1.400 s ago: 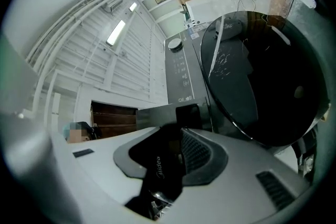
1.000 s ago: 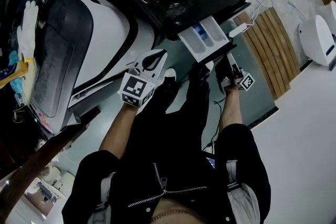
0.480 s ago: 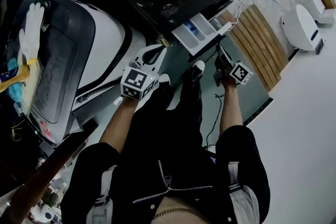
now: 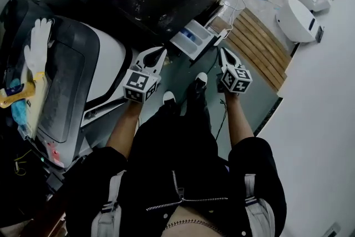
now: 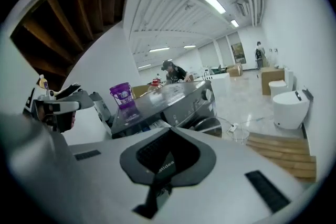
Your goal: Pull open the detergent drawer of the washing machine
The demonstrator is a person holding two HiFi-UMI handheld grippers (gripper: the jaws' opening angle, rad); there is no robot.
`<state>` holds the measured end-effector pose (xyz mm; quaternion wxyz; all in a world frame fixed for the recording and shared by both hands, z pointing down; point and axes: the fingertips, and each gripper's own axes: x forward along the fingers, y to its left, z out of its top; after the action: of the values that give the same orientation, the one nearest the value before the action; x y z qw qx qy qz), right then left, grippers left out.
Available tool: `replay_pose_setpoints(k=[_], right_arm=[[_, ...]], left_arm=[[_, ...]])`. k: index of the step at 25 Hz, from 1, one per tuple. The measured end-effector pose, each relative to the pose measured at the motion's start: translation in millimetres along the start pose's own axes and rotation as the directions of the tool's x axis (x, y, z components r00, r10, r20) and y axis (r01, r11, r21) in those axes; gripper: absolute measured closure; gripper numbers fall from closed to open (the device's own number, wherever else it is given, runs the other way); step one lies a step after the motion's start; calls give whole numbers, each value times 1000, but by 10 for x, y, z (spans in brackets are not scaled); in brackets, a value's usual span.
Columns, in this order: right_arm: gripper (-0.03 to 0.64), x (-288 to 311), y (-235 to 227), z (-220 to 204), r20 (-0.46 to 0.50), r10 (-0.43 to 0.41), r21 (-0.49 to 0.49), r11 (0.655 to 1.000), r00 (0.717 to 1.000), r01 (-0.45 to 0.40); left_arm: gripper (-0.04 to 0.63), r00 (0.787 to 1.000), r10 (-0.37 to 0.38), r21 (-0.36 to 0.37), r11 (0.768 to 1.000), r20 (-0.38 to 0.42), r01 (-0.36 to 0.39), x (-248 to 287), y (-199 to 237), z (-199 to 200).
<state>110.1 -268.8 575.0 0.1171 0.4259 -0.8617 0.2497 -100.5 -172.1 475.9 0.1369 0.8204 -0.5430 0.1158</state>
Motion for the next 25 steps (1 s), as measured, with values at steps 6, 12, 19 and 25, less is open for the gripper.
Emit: replay_pose_setpoints(k=[6,12,19,25], right_arm=[[614,-320,449,536,98,26,-130,991,995,-13],[614,-602,725,953,205,45,-207,978,978,-1],[614,-816,871,1137,257,54,-244,970,965,11],[614,-939,886,1181,261,52,-271,962,964,21]], left_arm=[[574,999,-13,46,999,38,11,-68,-16,220],[574,998,-8,112,994,59,1,-174,-10,494],[574,986,-37,98,995,161,21,-201,-53,710],[574,987,-46,119,993,153,28,-201,-119,755]])
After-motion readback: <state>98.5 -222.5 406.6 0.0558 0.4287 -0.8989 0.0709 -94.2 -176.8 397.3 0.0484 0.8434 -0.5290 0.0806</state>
